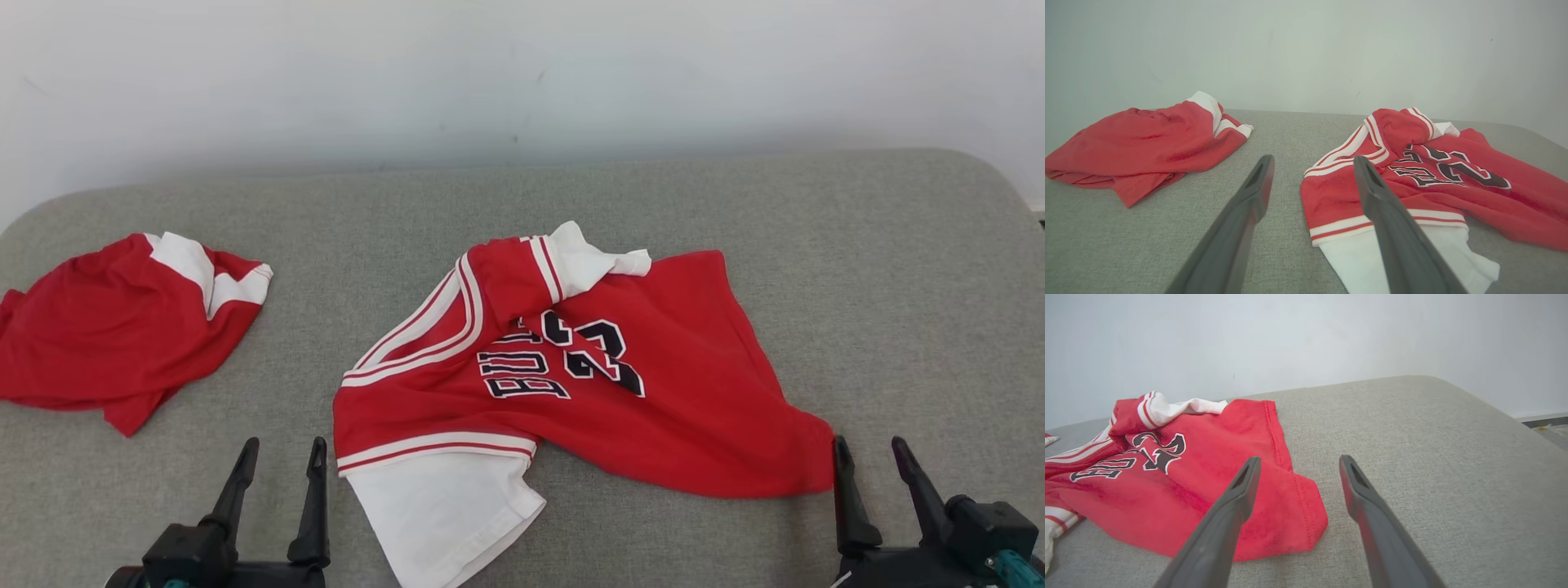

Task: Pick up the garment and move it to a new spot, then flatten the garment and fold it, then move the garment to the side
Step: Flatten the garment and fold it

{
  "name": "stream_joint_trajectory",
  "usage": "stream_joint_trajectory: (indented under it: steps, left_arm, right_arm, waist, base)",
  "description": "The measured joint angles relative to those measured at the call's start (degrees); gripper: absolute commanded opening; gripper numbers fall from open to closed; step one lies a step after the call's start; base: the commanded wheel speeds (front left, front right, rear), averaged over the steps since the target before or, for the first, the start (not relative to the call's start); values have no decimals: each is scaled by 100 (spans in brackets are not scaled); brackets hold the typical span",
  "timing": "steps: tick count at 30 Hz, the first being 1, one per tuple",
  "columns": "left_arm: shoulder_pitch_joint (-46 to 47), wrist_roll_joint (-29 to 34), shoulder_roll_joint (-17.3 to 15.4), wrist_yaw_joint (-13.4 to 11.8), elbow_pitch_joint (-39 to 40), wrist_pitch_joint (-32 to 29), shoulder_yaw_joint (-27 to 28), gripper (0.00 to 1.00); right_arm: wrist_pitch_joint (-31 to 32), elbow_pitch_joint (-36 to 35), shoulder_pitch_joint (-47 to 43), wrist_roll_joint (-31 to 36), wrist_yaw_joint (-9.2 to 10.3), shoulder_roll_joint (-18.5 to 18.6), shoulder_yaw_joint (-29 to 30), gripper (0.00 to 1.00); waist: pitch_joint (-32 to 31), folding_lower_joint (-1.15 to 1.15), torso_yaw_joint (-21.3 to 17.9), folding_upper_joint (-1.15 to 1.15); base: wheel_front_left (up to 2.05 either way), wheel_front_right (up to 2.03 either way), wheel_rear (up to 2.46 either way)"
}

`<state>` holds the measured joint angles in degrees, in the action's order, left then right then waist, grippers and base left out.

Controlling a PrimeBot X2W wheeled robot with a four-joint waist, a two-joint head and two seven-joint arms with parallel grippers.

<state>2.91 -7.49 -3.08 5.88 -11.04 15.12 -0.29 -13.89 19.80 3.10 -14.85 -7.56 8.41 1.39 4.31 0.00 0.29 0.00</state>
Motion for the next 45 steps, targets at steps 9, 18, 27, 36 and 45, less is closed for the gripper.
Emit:
stream_joint_trajectory:
  steps: [9, 18, 27, 36, 45]
  left_arm:
    - [-182, 64, -16, -81, 157, 0, 268, 100]
    - [-363, 119, -70, -231, 360, 0, 533, 100]
    - [-496, 131, -111, -285, 423, 0, 662, 100]
    - [-537, 130, -125, -283, 379, 0, 646, 100]
    - [-509, 79, -76, -73, -198, 0, 19, 100]
  right_arm:
    - [-82, -931, -182, 458, 0, -157, -93, 100]
    - [-109, -1466, -483, 632, 0, -233, -234, 100]
    - [-111, -1605, -726, 681, 0, -278, -218, 100]
    - [-123, -1546, -758, 695, 0, -290, -259, 100]
    - [-124, -966, -578, 686, 0, -210, -90, 100]
  waist:
    - [-257, 0, -52, -1]
    - [-432, -1, -14, 0]
    - [-471, 0, 40, 0]
    - [-455, -1, 21, 0]
    - [-292, 0, 8, 0]
  base:
    - [0, 0, 0]
    - [0, 0, 0]
    - [0, 0, 0]
    - [0, 0, 0]
    - [0, 0, 0]
